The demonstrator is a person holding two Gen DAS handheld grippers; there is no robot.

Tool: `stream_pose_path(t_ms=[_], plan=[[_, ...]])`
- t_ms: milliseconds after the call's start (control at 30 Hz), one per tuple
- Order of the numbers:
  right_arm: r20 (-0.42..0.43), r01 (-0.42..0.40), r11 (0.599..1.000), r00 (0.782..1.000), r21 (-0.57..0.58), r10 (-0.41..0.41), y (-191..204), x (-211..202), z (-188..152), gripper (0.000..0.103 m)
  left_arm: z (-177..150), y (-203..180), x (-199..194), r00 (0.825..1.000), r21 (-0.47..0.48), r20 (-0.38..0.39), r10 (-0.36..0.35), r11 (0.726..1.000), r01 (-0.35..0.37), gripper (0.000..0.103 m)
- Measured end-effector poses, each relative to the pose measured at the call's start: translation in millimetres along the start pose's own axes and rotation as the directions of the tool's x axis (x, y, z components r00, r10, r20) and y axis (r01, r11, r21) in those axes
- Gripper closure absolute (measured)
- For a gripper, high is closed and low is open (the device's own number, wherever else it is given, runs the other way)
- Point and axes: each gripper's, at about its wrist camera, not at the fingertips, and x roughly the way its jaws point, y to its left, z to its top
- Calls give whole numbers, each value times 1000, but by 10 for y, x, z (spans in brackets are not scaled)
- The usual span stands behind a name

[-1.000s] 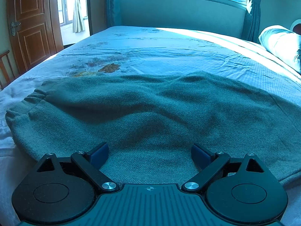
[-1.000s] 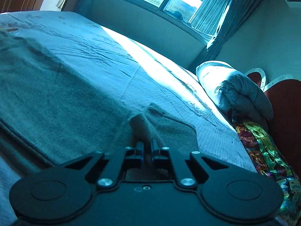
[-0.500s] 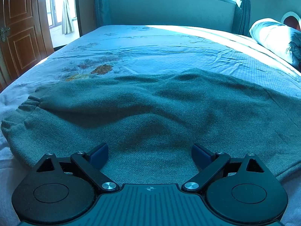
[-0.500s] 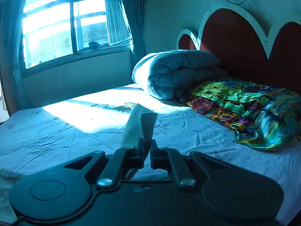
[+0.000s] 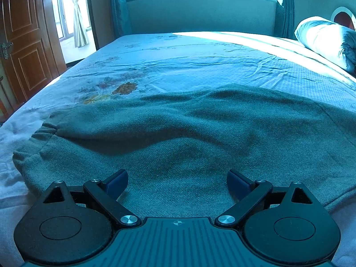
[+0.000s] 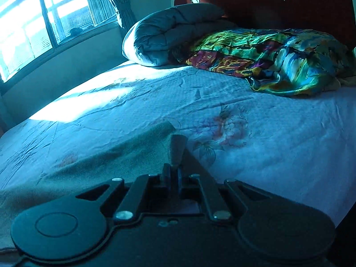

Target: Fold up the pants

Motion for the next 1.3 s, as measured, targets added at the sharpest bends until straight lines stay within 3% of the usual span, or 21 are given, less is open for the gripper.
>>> stream_pose_path(t_ms=[167,233,300,433,500,633,800,1133,1233,1300], plan=[[-61,40,999,997,22,-39,-93,161,-81,102,-4,13,1,1000,-8,-12,3,1000,-3,7],[-5,59,998,998,32,-59,-33,-18,-60,92,-5,23,-48,1000,0,0,14,1000,-14,7],[24,-19,999,1000,50,18,59,-207,-77,92,-24,56,-102,999,-11,21,26,1000,-26,7],[-42,-166,986,985,-4,165,524,-372,-263,92,-102,135,-170,997,-66,49,59,996,-55,7],[-108,-256,966,960,28,258,745,-357,-404,92,-173,177,-252,996,-96,64,69,993,-62,7],[-197,-341,937,916,79,350,1123,-290,-661,92,-269,229,-387,995,-97,78,61,994,-53,7],[-246,-348,934,901,82,357,1387,-224,-768,88,-261,382,-458,994,-123,78,71,991,-61,7],[-302,-355,925,874,138,381,1455,-234,-846,85,-331,410,-432,994,-155,78,72,986,-59,7],[-292,-368,914,867,171,404,1472,-182,-877,80,-328,409,-418,995,-156,77,69,986,-56,7],[-276,-372,893,857,253,435,1442,-96,-871,77,-328,399,-412,995,-152,76,69,987,-57,7]])
